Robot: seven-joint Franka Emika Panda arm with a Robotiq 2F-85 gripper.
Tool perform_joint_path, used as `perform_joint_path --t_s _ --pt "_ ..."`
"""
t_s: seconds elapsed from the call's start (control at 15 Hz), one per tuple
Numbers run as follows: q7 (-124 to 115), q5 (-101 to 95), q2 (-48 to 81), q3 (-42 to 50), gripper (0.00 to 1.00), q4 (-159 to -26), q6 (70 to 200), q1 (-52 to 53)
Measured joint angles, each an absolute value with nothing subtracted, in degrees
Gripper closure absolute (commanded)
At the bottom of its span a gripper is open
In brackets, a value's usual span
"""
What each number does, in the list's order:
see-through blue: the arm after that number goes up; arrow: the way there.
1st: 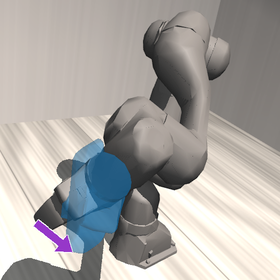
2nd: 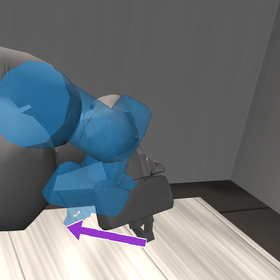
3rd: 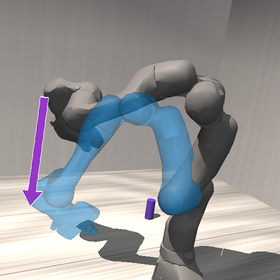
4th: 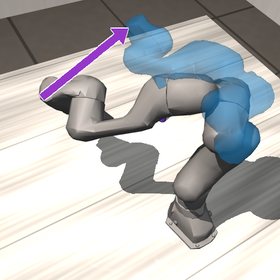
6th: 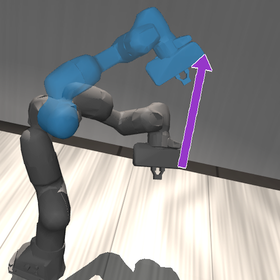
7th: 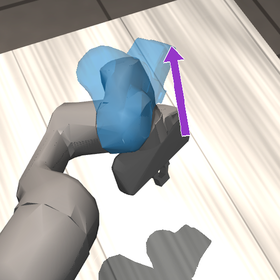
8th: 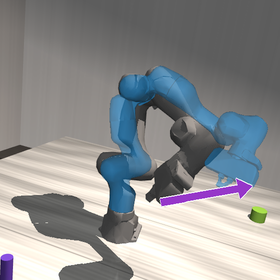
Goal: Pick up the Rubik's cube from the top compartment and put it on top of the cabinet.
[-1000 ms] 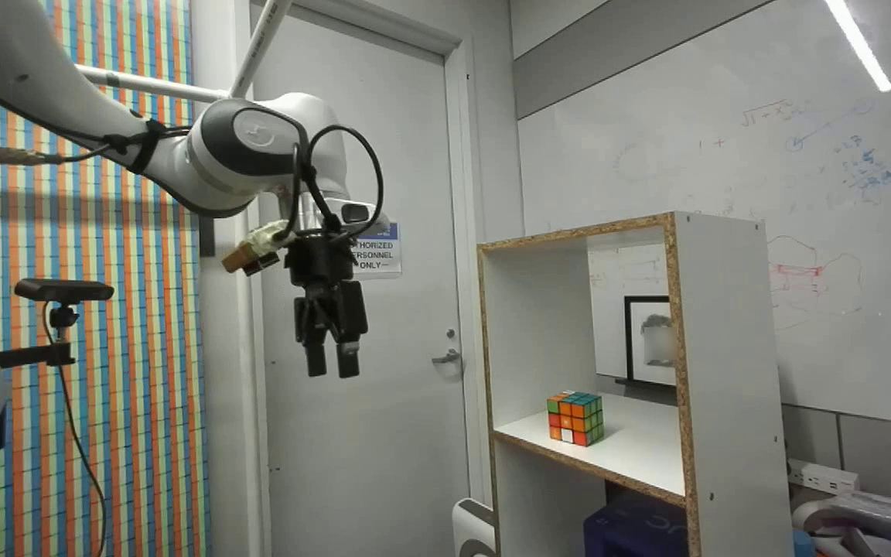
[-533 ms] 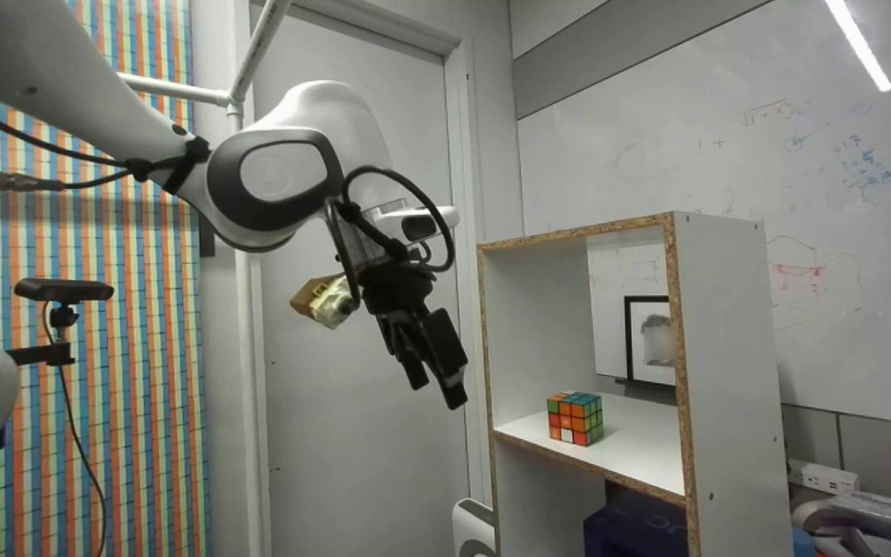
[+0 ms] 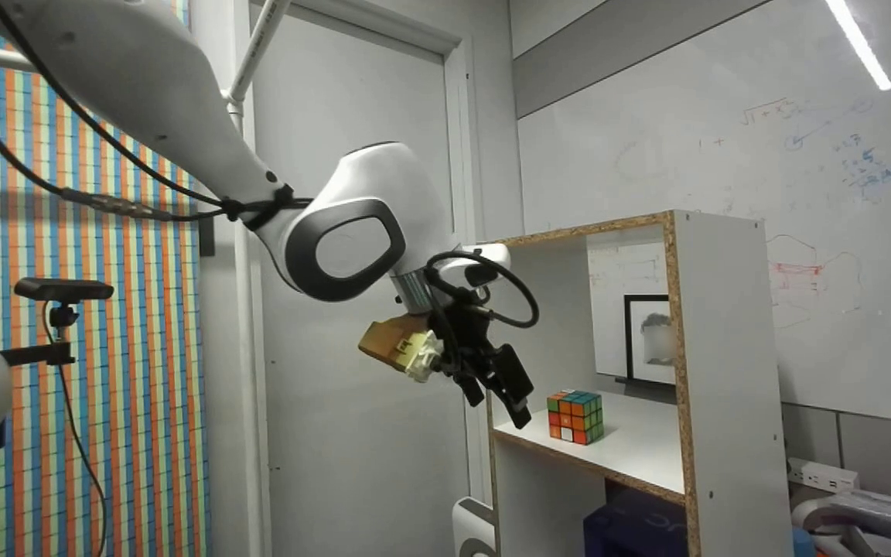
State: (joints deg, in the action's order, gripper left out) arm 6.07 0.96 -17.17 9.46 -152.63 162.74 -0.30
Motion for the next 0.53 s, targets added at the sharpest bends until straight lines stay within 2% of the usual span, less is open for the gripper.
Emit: perform_joint_path --t_s 0.53 --pt "13.32 13.77 0.23 11.2 0.0 -137.92 169.14 5.09"
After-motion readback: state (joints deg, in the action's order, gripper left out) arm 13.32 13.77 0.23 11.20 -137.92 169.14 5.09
